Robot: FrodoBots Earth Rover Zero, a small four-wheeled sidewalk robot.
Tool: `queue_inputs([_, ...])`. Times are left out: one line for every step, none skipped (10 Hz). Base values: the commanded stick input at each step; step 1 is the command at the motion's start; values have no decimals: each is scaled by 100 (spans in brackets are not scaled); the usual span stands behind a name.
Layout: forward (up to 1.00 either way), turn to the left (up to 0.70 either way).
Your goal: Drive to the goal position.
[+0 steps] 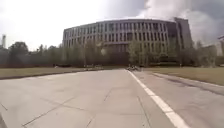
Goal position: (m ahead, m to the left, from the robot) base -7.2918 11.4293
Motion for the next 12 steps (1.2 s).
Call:
queue_inputs([0, 100])
queue_inputs([0, 100])
queue_inputs([0, 100])
queue_inputs([0, 100])
queue_inputs([0, 100])
queue_inputs([0, 100])
queue_inputs([0, 100])
queue_inputs([0, 100])
queue_inputs([0, 100])
queue_inputs([0, 100])
queue_inputs([0, 100])
queue_inputs([0, 100])
